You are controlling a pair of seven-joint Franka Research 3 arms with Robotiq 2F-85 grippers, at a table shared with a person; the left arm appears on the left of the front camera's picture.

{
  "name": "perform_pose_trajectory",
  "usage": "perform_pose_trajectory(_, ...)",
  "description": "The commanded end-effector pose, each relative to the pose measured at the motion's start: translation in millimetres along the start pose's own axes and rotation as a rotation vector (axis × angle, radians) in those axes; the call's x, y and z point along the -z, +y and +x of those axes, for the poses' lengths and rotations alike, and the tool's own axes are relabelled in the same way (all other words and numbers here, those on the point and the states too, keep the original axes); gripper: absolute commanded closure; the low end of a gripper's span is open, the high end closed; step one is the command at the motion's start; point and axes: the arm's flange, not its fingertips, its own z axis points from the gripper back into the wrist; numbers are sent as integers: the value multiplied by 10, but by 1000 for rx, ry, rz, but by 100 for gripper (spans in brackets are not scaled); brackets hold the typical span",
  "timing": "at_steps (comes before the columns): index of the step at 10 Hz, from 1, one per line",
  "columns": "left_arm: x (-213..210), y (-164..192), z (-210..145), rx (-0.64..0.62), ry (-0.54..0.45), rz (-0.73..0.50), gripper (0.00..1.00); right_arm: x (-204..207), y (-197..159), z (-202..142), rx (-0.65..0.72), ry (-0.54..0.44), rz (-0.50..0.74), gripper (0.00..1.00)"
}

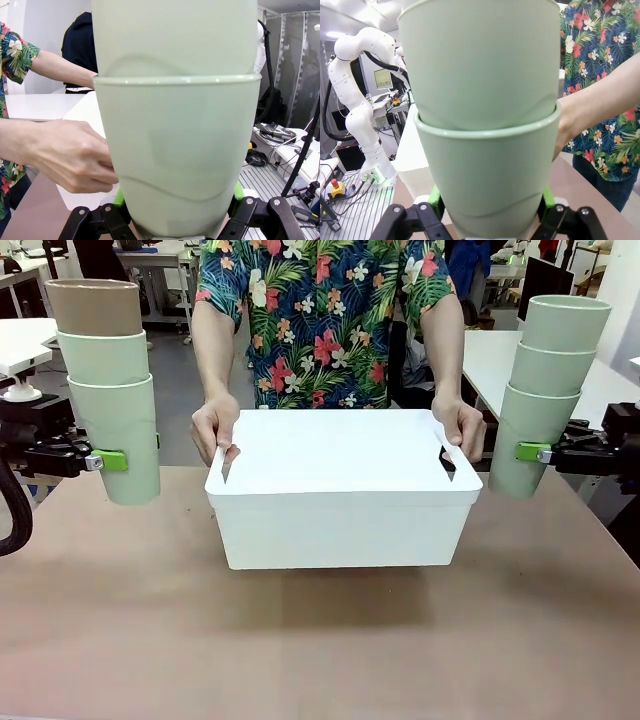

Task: Stack the cups and store them in the basket.
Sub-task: Place the stack of Reusable plastic cups into the Pantry Basket.

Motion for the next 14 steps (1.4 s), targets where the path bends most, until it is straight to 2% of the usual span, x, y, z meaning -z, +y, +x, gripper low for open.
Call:
perform_pose_trajectory(1, 3, -14, 43, 8, -4, -3, 16, -3, -17, 47, -14, 2, 1, 13)
perform_pose_trajectory(14, 3, -14, 43, 8, -4, -3, 16, -3, -17, 47, -14, 2, 1, 13)
